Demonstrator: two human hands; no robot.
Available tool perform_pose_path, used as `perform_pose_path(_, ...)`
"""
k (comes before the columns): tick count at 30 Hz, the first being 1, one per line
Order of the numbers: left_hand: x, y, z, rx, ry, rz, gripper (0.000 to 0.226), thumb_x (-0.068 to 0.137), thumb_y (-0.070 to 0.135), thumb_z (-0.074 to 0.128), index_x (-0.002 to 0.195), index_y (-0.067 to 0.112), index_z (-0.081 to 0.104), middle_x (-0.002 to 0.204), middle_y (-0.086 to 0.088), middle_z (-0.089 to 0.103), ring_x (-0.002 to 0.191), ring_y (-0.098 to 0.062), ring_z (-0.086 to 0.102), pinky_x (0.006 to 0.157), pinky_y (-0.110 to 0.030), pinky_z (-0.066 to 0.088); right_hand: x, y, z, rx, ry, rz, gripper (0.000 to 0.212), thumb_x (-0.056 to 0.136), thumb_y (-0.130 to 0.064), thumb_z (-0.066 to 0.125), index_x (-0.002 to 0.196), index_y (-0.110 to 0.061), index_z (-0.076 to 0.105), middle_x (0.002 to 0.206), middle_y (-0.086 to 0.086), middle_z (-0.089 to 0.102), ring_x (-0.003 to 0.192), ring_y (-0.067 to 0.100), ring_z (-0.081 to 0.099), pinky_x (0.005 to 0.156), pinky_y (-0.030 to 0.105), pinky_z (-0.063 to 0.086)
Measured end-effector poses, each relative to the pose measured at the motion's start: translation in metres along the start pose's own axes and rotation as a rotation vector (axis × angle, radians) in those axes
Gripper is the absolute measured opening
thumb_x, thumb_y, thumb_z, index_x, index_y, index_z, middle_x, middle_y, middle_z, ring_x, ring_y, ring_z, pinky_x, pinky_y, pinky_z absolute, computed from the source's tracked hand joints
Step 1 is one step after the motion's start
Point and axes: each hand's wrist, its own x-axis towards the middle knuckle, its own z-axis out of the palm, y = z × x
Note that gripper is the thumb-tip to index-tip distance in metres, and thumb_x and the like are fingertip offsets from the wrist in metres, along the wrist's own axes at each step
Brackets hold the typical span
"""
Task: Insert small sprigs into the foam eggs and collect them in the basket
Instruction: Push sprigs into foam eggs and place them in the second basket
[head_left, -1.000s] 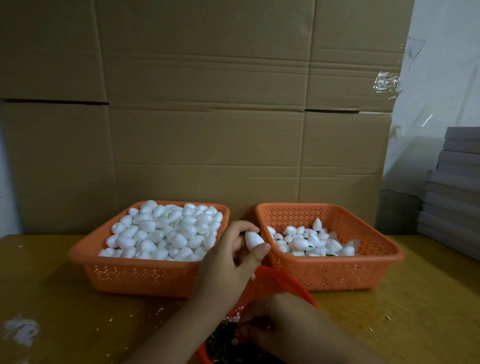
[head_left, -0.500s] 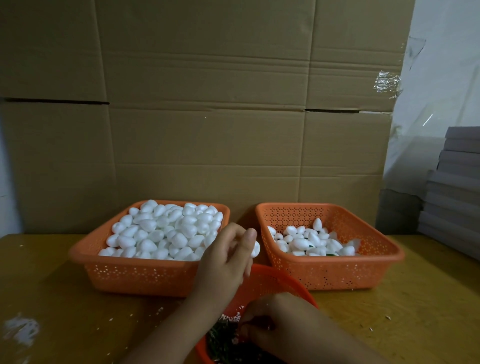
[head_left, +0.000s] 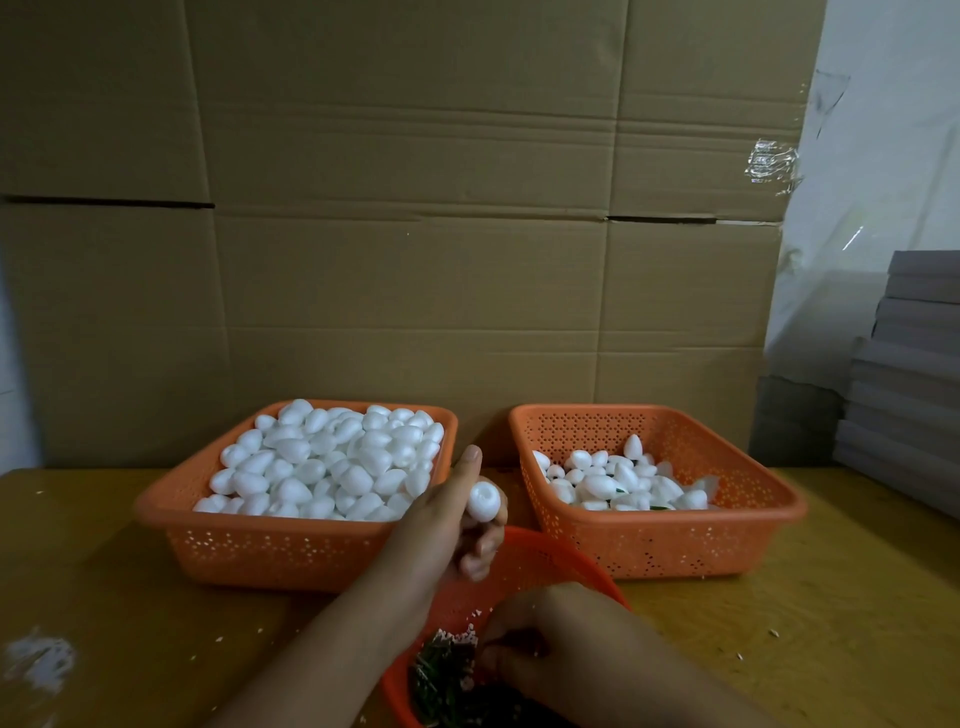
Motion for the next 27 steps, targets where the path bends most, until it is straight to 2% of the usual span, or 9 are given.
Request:
perform_pose_path(2, 0.000, 0.000, -0.001, -0.022, -0.025, -0.027, 0.055, 0.071, 0.070, 0.047, 0.054, 0.020, 0.058, 0.047, -0.002, 0.042, 0.037, -0.012, 0.035, 0.041, -0.023, 0.034, 0.001, 0.000, 0.000, 0.065, 0.033, -0.014, 0.015, 0.086, -0.036, 0.065, 0.100, -0.037, 0.072, 0.099, -0.050, 0.055, 0.101, -0.026, 0.047, 0.080, -0.002, 0.035)
perform_pose_path(4, -0.001, -0.002, -0.002, -0.026, -0.044, -0.036, 0.052, 0.074, 0.068, 0.051, 0.057, 0.019, 0.058, 0.048, 0.000, 0.042, 0.039, -0.011, 0.034, 0.042, -0.022, 0.033, 0.002, -0.001, -0.001, 0.172, 0.094, -0.042, 0.008, 0.086, -0.026, 0.070, 0.091, -0.027, 0.076, 0.095, -0.053, 0.052, 0.103, -0.027, 0.046, 0.086, -0.002, 0.033)
perform_pose_path(6, -0.001, -0.006, -0.003, 0.013, -0.046, -0.042, 0.049, 0.079, 0.065, 0.055, 0.060, 0.020, 0.057, 0.050, 0.001, 0.045, 0.041, -0.011, 0.036, 0.045, -0.022, 0.034, 0.002, -0.002, -0.003, 0.334, 0.195, -0.007, 0.009, 0.086, -0.018, 0.070, 0.086, -0.025, 0.076, 0.096, -0.039, 0.064, 0.100, -0.016, 0.057, 0.087, 0.006, 0.042)
perform_pose_path(8, -0.001, -0.008, -0.004, 0.038, -0.040, -0.050, 0.044, 0.083, 0.062, 0.060, 0.067, 0.021, 0.059, 0.056, 0.002, 0.049, 0.046, -0.010, 0.040, 0.049, -0.022, 0.035, 0.002, -0.002, -0.007, 0.524, 0.328, 0.048, 0.016, 0.087, -0.011, 0.069, 0.084, -0.025, 0.075, 0.083, -0.021, 0.072, 0.082, -0.006, 0.066, 0.075, 0.010, 0.047)
perform_pose_path(10, 0.000, -0.008, -0.003, 0.017, -0.028, -0.047, 0.042, 0.075, 0.062, 0.065, 0.074, 0.020, 0.062, 0.059, 0.000, 0.051, 0.046, -0.009, 0.042, 0.046, -0.021, 0.035, 0.002, -0.002, -0.010, 0.666, 0.464, 0.072, 0.017, 0.087, -0.003, 0.067, 0.084, -0.018, 0.075, 0.070, -0.007, 0.072, 0.067, 0.001, 0.065, 0.066, 0.014, 0.047)
perform_pose_path(13, 0.001, -0.008, -0.002, -0.002, -0.022, -0.038, 0.041, 0.065, 0.064, 0.066, 0.073, 0.023, 0.066, 0.058, 0.003, 0.053, 0.045, -0.009, 0.044, 0.044, -0.021, 0.036, 0.001, -0.002, -0.012, 0.803, 0.572, 0.080, 0.019, 0.088, 0.003, 0.064, 0.084, -0.013, 0.074, 0.066, 0.006, 0.070, 0.061, 0.005, 0.064, 0.061, 0.016, 0.049)
perform_pose_path(18, 0.001, -0.010, -0.004, -0.001, -0.020, -0.042, 0.042, 0.070, 0.069, 0.070, 0.078, 0.027, 0.069, 0.063, 0.003, 0.057, 0.048, -0.009, 0.048, 0.046, -0.021, 0.039, 0.001, -0.004, -0.010, 0.837, 0.710, 0.082, 0.021, 0.086, 0.005, 0.064, 0.083, -0.013, 0.075, 0.071, 0.008, 0.072, 0.065, 0.009, 0.067, 0.063, 0.015, 0.051)
perform_pose_path(22, -0.001, -0.009, -0.003, 0.004, -0.024, -0.031, 0.046, 0.064, 0.069, 0.068, 0.078, 0.025, 0.069, 0.063, 0.002, 0.057, 0.049, -0.009, 0.050, 0.047, -0.022, 0.041, 0.001, -0.005, -0.010, 0.791, 0.731, 0.076, 0.023, 0.084, 0.002, 0.067, 0.082, -0.019, 0.076, 0.073, 0.005, 0.073, 0.069, 0.012, 0.069, 0.065, 0.017, 0.053)
perform_pose_path(27, -0.004, -0.007, 0.002, 0.029, -0.031, 0.009, 0.046, 0.065, 0.064, 0.066, 0.074, 0.019, 0.064, 0.064, 0.001, 0.059, 0.050, -0.010, 0.052, 0.049, -0.022, 0.044, 0.001, -0.007, -0.009, 0.713, 0.731, 0.072, 0.030, 0.082, 0.000, 0.070, 0.079, -0.029, 0.076, 0.075, -0.007, 0.074, 0.069, 0.000, 0.067, 0.064, 0.010, 0.048)
